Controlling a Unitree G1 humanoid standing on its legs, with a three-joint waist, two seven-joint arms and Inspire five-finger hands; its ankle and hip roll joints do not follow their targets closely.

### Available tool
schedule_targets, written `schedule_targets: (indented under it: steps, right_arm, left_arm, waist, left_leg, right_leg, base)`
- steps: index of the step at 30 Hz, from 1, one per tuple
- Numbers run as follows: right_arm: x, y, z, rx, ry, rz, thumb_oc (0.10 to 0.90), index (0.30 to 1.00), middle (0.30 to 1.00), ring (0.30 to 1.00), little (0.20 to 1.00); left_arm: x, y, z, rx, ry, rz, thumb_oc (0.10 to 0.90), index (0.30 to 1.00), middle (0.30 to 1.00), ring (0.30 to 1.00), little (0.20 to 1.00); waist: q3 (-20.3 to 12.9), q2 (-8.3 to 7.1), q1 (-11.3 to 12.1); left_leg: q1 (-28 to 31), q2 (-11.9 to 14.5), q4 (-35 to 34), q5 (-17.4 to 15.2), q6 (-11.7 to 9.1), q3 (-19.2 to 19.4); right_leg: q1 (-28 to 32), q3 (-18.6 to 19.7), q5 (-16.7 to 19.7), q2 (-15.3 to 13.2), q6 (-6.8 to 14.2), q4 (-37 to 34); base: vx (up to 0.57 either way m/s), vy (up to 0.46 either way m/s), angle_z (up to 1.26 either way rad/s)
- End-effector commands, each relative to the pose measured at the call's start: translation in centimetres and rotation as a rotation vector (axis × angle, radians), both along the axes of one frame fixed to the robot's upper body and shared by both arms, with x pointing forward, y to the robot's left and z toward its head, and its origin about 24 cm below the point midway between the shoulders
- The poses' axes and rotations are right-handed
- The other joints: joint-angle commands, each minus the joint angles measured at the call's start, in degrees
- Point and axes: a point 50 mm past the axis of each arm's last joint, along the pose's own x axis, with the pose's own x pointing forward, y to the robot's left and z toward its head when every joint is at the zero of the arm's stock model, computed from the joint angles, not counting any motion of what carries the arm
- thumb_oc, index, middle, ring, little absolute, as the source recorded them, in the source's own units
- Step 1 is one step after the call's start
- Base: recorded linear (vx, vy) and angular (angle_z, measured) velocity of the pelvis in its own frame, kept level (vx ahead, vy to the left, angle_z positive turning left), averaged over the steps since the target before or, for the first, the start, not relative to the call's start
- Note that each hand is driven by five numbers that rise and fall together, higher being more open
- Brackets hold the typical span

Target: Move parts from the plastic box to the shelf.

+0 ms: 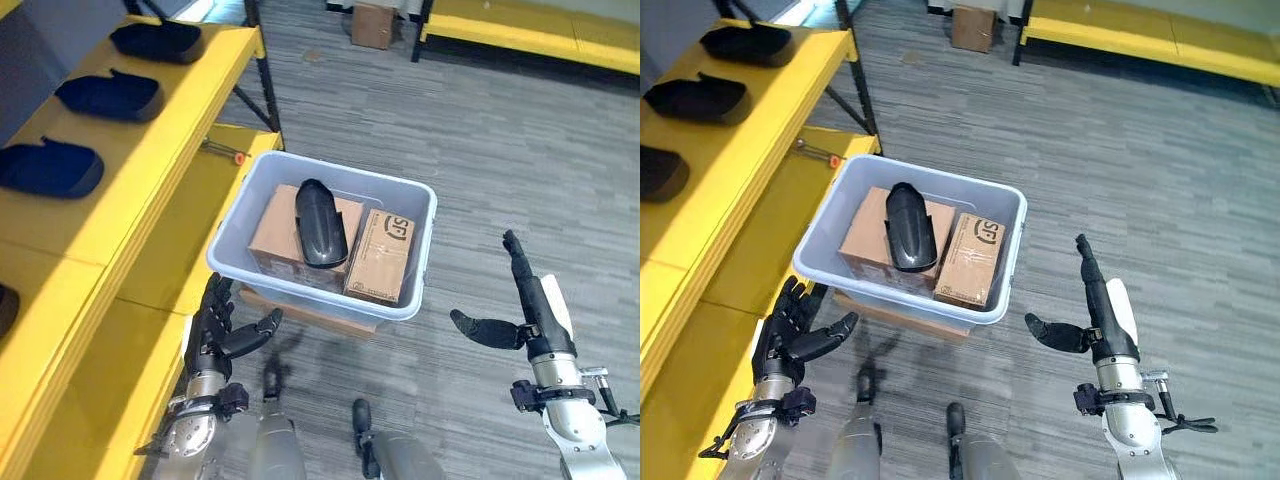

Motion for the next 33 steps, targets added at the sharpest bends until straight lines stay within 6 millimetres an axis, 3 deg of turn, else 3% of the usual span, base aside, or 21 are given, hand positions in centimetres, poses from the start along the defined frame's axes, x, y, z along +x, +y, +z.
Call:
schedule_targets:
  steps: [1, 4, 5, 8, 11, 19, 22, 33]
  right_arm:
    - [0.6, 0.1, 4.3, -0.061, -0.231, 0.041, 0.9, 1.0, 1.0, 1.0, 1.0]
    - [0.5, 0.1, 4.1, -0.043, -0.219, 0.041, 0.9, 1.0, 1.0, 1.0, 1.0]
    - [0.6, 0.4, 4.0, -0.03, -0.215, 0.048, 0.9, 1.0, 1.0, 1.0, 1.0]
    - [1.1, 0.9, 4.0, -0.007, -0.215, 0.069, 0.9, 1.0, 1.0, 1.0, 1.0]
    - [1.4, 0.9, 4.1, -0.013, -0.216, 0.067, 0.9, 1.0, 1.0, 1.0, 1.0]
    - [2.1, 1.1, 5.5, -0.104, -0.265, 0.087, 0.9, 1.0, 1.0, 1.0, 1.0]
    - [2.9, 1.9, 7.6, -0.213, -0.33, 0.158, 0.9, 1.0, 1.0, 1.0, 1.0]
    - [6.3, 4.7, 13.1, -0.453, -0.449, 0.365, 0.9, 1.0, 1.0, 1.0, 1.0]
  left_arm:
    - [0.5, 0.8, 5.2, 0.069, -0.268, 0.005, 0.9, 1.0, 1.0, 1.0, 1.0]
    - [0.6, 0.9, 5.4, 0.082, -0.278, -0.009, 0.9, 1.0, 1.0, 1.0, 1.0]
    - [0.8, 1.1, 6.0, 0.108, -0.297, -0.005, 0.9, 1.0, 1.0, 1.0, 1.0]
    - [0.7, 1.7, 6.8, 0.135, -0.324, 0.014, 0.9, 1.0, 1.0, 1.0, 1.0]
    - [0.7, 2.1, 7.2, 0.155, -0.336, 0.028, 0.9, 1.0, 1.0, 1.0, 1.0]
    - [0.4, 2.2, 7.0, 0.158, -0.32, 0.027, 0.9, 1.0, 1.0, 1.0, 1.0]
    - [0.5, 1.9, 7.3, 0.161, -0.334, 0.001, 0.9, 1.0, 1.0, 1.0, 1.0]
    - [1.3, 0.9, 8.0, 0.144, -0.363, -0.077, 0.9, 1.0, 1.0, 1.0, 1.0]
  waist:
    - [-5.2, -0.69, -0.4]
    - [-5.6, -1.06, -0.6]
    - [-6.1, -1.64, -1.1]
    - [-6.7, -2.42, -0.9]
    - [-6.9, -3.23, -0.9]
    - [-6.4, -5.49, 0.1]
    - [-5.4, -6.43, 1.0]
    - [-2.7, -6.6, 3.4]
  left_leg:
    - [0.8, 1.5, -0.2, 8.1, -0.7, 3.1]
    - [0.6, 0.4, 2.6, 5.3, 0.2, 4.2]
    - [0.6, -0.5, 4.3, 2.7, 1.2, 6.6]
    - [-0.8, -1.3, 5.3, 0.9, 2.0, 9.8]
    - [-3.3, -1.9, 7.3, -0.5, 2.3, 10.7]
    - [-5.6, -1.2, 8.7, -1.6, 2.5, 12.0]
    - [-6.4, -1.0, 9.3, -1.6, 2.2, 11.6]
    - [-8.3, -0.4, 7.6, 1.5, 0.6, 9.2]
  right_leg:
    - [8.4, -2.8, -7.8, -7.8, 6.4, -0.9]
    - [8.6, -1.8, -6.9, -10.2, 7.6, -1.9]
    - [7.9, -0.6, -5.1, -13.0, 9.3, -3.2]
    - [4.9, 0.5, -2.5, -15.7, 11.1, -4.9]
    - [3.1, -0.5, -1.3, -17.0, 11.7, -6.1]
    - [1.8, -2.9, 0.8, -17.3, 12.8, -8.0]
    - [1.7, -3.7, 0.7, -17.2, 12.7, -8.3]
    - [2.0, -6.2, -0.5, -15.4, 11.2, -8.3]
  base:
    - [0.31, 0.38, -0.71]
    - [0.2, 0.313, -0.66]
    - [0.12, 0.337, -0.68]
    - [0.05, 0.299, -0.8]
    - [-0.01, 0.111, -0.2]
    - [-0.01, 0.015, 0.02]
    - [-0.04, -0.033, -0.07]
    - [-0.02, -0.057, 0.06]
